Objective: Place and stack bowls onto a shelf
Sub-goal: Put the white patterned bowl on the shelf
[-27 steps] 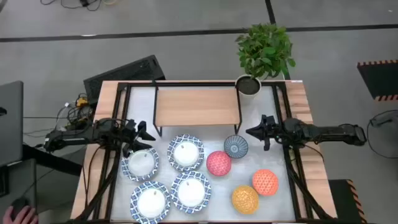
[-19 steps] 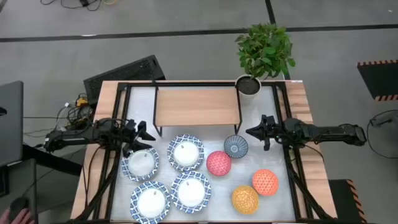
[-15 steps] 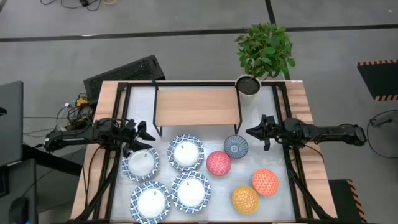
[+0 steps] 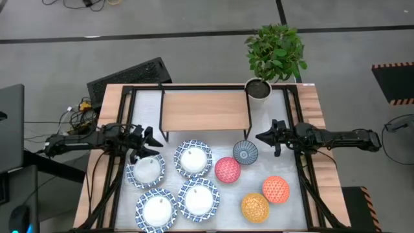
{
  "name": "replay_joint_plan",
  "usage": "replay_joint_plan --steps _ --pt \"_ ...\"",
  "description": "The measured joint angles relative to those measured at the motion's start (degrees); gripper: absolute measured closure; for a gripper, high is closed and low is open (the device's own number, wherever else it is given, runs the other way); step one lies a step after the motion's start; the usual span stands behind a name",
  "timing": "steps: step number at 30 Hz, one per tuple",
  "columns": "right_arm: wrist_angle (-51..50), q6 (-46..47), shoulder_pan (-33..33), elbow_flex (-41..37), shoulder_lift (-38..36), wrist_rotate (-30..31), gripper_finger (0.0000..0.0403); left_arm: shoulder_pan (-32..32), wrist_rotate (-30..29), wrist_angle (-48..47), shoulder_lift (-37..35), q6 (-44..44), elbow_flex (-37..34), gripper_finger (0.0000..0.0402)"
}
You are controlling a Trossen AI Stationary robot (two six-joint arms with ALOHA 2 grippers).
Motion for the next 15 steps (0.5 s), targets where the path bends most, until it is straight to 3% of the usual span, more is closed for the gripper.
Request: replay_joint_plan --steps 15 --pt "-0.11 0.0 -0.01 0.01 0.02 0.0 0.036 0.0 -1.52 -0.1 1.06 0.03 0.0 0.0204"
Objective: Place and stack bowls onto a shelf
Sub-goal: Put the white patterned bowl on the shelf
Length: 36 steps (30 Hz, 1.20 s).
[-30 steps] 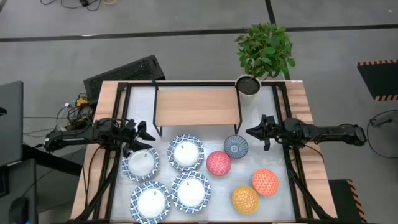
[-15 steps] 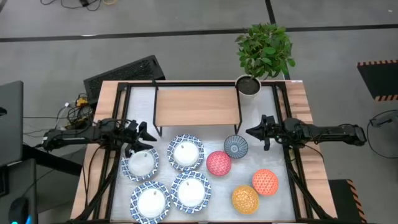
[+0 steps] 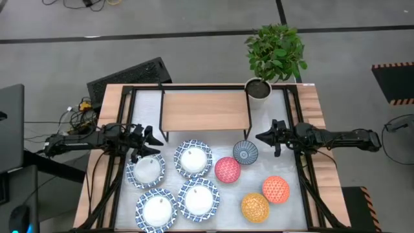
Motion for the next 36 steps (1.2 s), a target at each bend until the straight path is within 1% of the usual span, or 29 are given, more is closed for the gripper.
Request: replay_joint_plan --steps 8,11,12,14,16,18,20,21,22,24,26,28,31,33,34,36 --pt "0.0 0.01 -0.01 -0.02 0.0 0.0 0.036 0.0 -0.07 0.06 0.0 -0.07 0.0 0.0204" --pt "-0.01 -0.4 0.01 0.0 0.0 0.01 0.036 -0.01 0.26 0.07 0.0 -3.18 0.0 0.0204" --pt "-0.03 -2.24 -0.02 -0.02 -0.01 0.07 0.036 0.0 0.3 0.07 0.0 -4.67 0.0 0.0204" --pt "-0.04 -8.96 -0.37 -0.02 -0.02 0.05 0.036 -0.02 0.14 0.07 0.0 -7.04 0.0 0.0204" --pt "-0.07 -15.03 -0.67 -0.02 -0.01 0.07 0.036 0.0 -0.42 0.05 0.0 -8.07 0.0 0.0204" --pt "-0.09 -18.83 -0.83 -0.01 -0.01 0.1 0.036 0.0 -0.94 0.1 0.0 -8.02 0.0 0.0204" --pt "-0.09 -24.3 -1.26 0.0 0.0 0.17 0.036 -0.03 -3.32 0.35 0.0 -6.76 0.01 0.0204" --pt "-0.04 -28.0 -1.69 -0.02 0.0 0.24 0.036 -0.04 -5.85 0.4 -0.02 -6.91 0.0 0.0204" --pt "0.0 -31.84 -2.05 -0.02 -0.02 0.26 0.036 -0.02 -8.69 0.48 -0.02 -9.28 0.02 0.0204" --pt "0.02 -37.31 -2.62 0.0 -0.02 0.24 0.036 0.01 -13.85 1.83 0.02 -19.58 0.01 0.0204" --pt "0.02 -39.91 -2.88 -0.02 -0.01 0.24 0.036 0.0 -17.45 5.12 0.0 -28.6 0.02 0.0204" --pt "0.02 -40.34 -3.09 -0.02 -0.01 0.24 0.036 0.0 -19.46 9.37 0.0 -32.51 0.02 0.0204" --pt "0.02 -40.44 -3.09 -0.02 -0.02 0.24 0.036 0.0 -23.37 18.16 0.0 -35.52 0.02 0.0204" --pt "0.41 -40.07 -3.09 -0.01 0.0 0.26 0.036 0.01 -24.67 24.08 0.0 -36.04 0.02 0.0204" --pt "0.73 -37.65 -3.09 -0.02 0.0 0.26 0.036 0.0 -24.63 26.78 0.0 -35.78 0.15 0.0204" --pt "1.68 -27.45 -2.93 0.05 -0.03 0.29 0.036 -0.02 -23.73 27.68 0.02 -35.35 2.05 0.0204"
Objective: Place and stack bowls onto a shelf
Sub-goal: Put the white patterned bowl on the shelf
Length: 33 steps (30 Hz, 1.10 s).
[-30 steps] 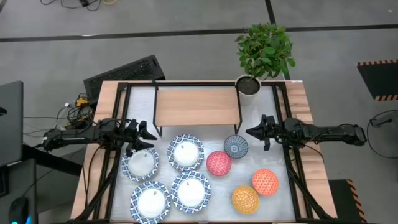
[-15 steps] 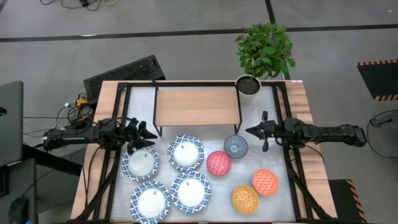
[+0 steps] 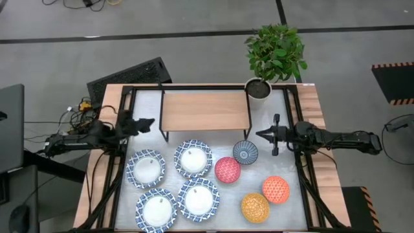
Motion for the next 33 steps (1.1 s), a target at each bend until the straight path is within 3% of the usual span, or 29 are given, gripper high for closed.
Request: replay_joint_plan --steps 4,7,13,17,21,24,26,29,33 --pt "-0.86 29.62 -0.1 0.71 0.07 0.08 0.036 0.0 0.95 -2.19 1.13 3.38 6.76 0.0204" --pt "-0.12 46.23 -0.09 1.04 -0.03 0.07 0.036 0.0 0.62 -4.01 5.03 8.19 12.54 0.0204" --pt "-1.95 60.64 -0.07 1.09 0.0 -2.61 0.036 0.0 0.84 -5.34 19.66 17.26 24.92 0.0204" --pt "-2.15 62.54 -0.01 1.13 0.0 -5.71 0.036 -0.26 11.65 -13.56 30.63 19.99 34.76 0.0202" --pt "-2.14 62.56 0.16 1.16 0.03 -6.06 0.036 -2.29 24.82 -32.38 40.83 20.11 46.35 0.0182" --pt "-2.64 62.14 0.34 1.22 0.0 -6.06 0.036 -4.15 36.03 -54.49 46.99 20.09 55.86 0.0165" --pt "-3.58 62.09 0.34 1.24 0.03 -6.03 0.036 -5.28 40.0 -71.86 50.39 21.53 61.67 0.0161" --pt "-4.37 60.8 0.34 1.36 0.03 -6.02 0.036 -7.84 35.13 -92.21 54.46 25.2 67.09 0.016" --pt "-5.48 59.54 0.34 1.46 0.03 -4.64 0.036 -11.52 27.33 -102.91 55.84 28.15 67.95 0.0159"
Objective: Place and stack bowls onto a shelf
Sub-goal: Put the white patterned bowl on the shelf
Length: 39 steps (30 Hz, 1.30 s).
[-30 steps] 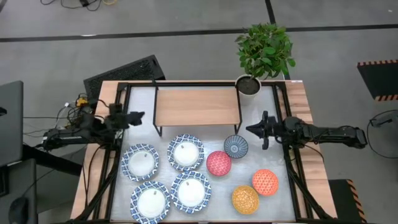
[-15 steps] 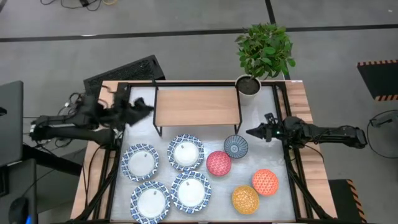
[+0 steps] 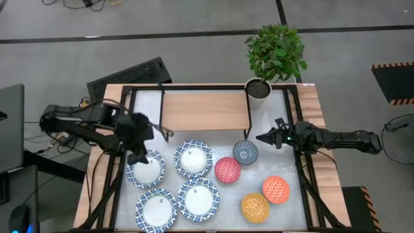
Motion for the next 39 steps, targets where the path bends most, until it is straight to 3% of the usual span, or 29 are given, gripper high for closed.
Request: replay_joint_plan --steps 3,8,13,17,23,31,39 --pt "-0.29 -0.62 -0.02 0.03 0.0 0.66 0.0358 -1.67 -5.69 -5.48 0.02 -2.53 -1.78 0.0159" --pt "-0.61 -2.03 0.0 0.03 0.0 1.68 0.035 -3.9 -7.84 -8.48 -0.91 -0.1 -5.5 0.0159" --pt "-0.71 -2.1 -0.13 0.03 0.0 1.7 0.0346 -2.17 -8.52 -2.14 -3.47 2.24 -13.89 0.0159" --pt "-0.75 -2.12 -0.13 0.0 0.0 1.72 0.0346 -0.07 -4.73 5.22 -6.51 4.86 -23.39 0.0158" --pt "-0.86 -2.08 -0.13 -0.04 0.0 1.72 0.0346 2.57 -5.26 12.15 -8.67 8.81 -33.47 0.0127" --pt "-0.86 -1.64 -0.13 -0.08 0.0 1.72 0.0346 6.32 -12.74 12.71 -8.65 10.88 -36.8 0.0098" --pt "-0.86 -1.92 -0.13 -0.13 0.0 1.75 0.0346 8.58 -10.75 14.42 -8.63 14.16 -38.78 0.0097"
